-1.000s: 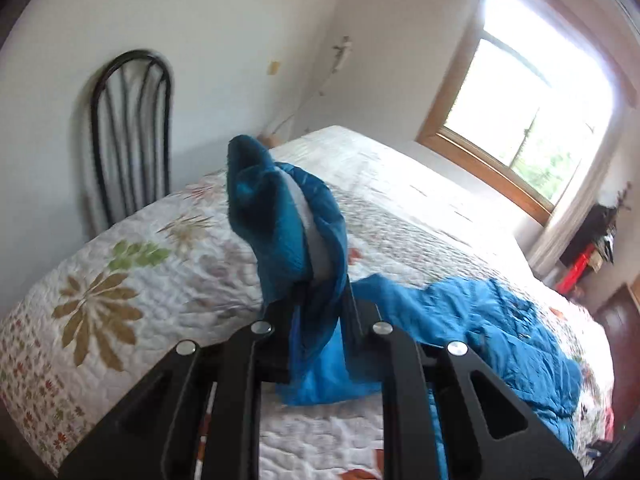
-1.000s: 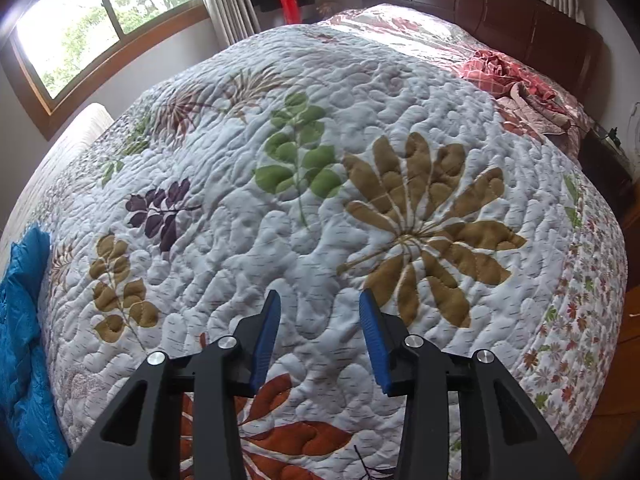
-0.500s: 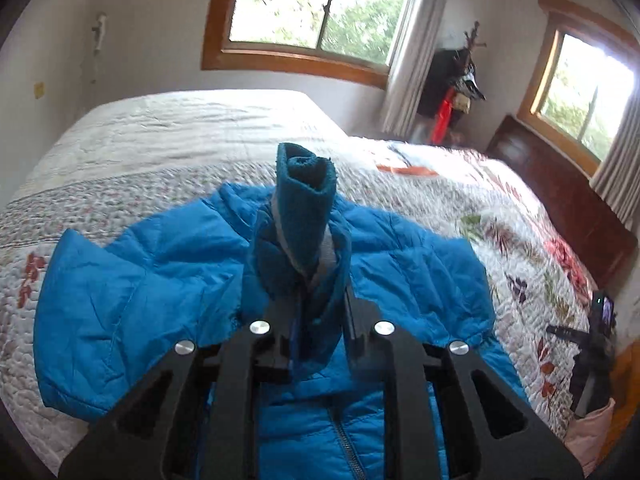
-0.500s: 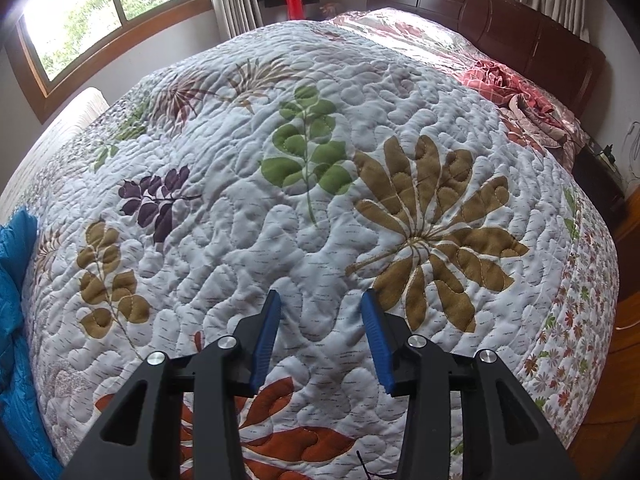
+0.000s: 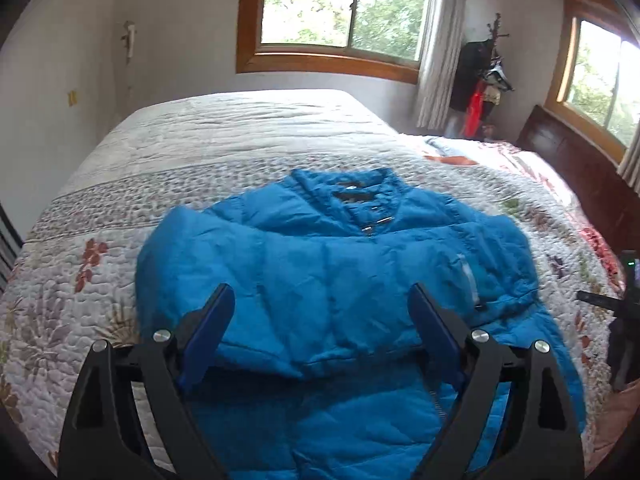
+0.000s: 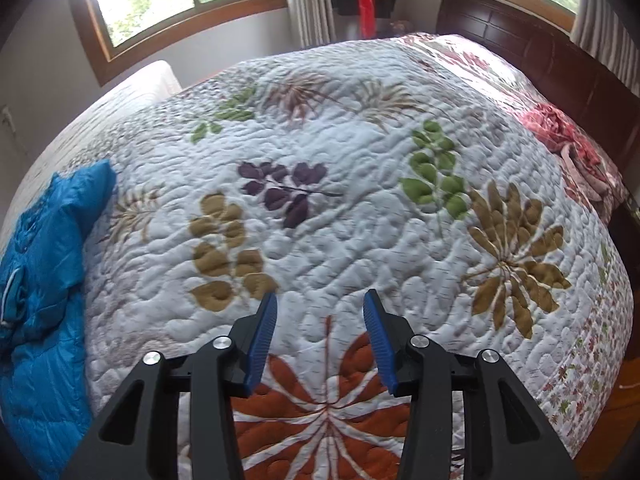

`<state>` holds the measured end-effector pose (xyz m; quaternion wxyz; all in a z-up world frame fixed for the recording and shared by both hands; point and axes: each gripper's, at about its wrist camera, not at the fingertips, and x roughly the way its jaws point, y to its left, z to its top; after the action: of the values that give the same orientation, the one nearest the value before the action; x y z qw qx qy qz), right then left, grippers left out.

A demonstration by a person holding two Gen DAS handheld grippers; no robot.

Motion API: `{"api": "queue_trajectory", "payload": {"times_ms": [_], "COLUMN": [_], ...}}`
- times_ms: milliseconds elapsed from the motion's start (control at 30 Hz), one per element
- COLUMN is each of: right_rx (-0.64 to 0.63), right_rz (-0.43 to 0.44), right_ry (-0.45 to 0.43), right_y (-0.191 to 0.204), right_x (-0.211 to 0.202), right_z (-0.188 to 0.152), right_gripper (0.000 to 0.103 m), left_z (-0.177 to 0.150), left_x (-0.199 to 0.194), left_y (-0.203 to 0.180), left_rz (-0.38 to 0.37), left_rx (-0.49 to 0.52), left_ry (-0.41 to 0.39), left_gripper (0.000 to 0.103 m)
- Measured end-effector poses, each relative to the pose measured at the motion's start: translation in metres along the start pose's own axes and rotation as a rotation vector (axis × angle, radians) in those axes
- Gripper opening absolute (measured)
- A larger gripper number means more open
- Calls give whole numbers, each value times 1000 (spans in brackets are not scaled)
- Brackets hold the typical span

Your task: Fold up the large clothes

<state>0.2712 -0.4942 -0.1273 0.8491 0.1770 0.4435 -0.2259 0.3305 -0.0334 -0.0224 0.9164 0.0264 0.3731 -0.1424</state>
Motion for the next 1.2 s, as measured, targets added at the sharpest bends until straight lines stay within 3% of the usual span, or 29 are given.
{"api": "queue_trajectory", "payload": {"times_ms": [67,200,233,400,500,733,767,800,833,900,1033,1200], "right_rx": [-52,-139,-164,-296,-342,-333,-333,-338,-346,-375,-351,-310], "right_rz": [34,103,121,291,401,483,494,522,535,522,539,431], "right_ry": [-5,9,7,27,94,247,248,250,247,213,169,63], "right_y": [24,71,84,159,205,268,271,274,277,280,273,246], "right_x": [-8,-18,-22,-39,-31,21,24,26,26,22,13,-5], "right_z": [2,2,2,5,10,9,8,7,6,3,10,32], "right_gripper": [45,45,45,47,55,55,48,31,29,14,9,8], "left_z": [-3,-20,-25,-25,-22,-17,-17,-17,-17,-17,-18,-16], "left_x": [23,82,92,89,77,68,69,69,70,71,68,57], "left_y": [15,34,35,36,36,37,38,39,40,39,34,29], "left_rz": [57,-16,-24,-48,-75,-45,-43,-42,-40,-30,-27,-23], "left_rx": [-17,-72,-78,-75,-91,-77,-78,-81,-82,-76,-62,-42], "left_ry": [62,237,247,225,198,159,158,160,162,161,153,114], "left_gripper": [87,85,86,87,87,87,87,87,87,87,87,87]}}
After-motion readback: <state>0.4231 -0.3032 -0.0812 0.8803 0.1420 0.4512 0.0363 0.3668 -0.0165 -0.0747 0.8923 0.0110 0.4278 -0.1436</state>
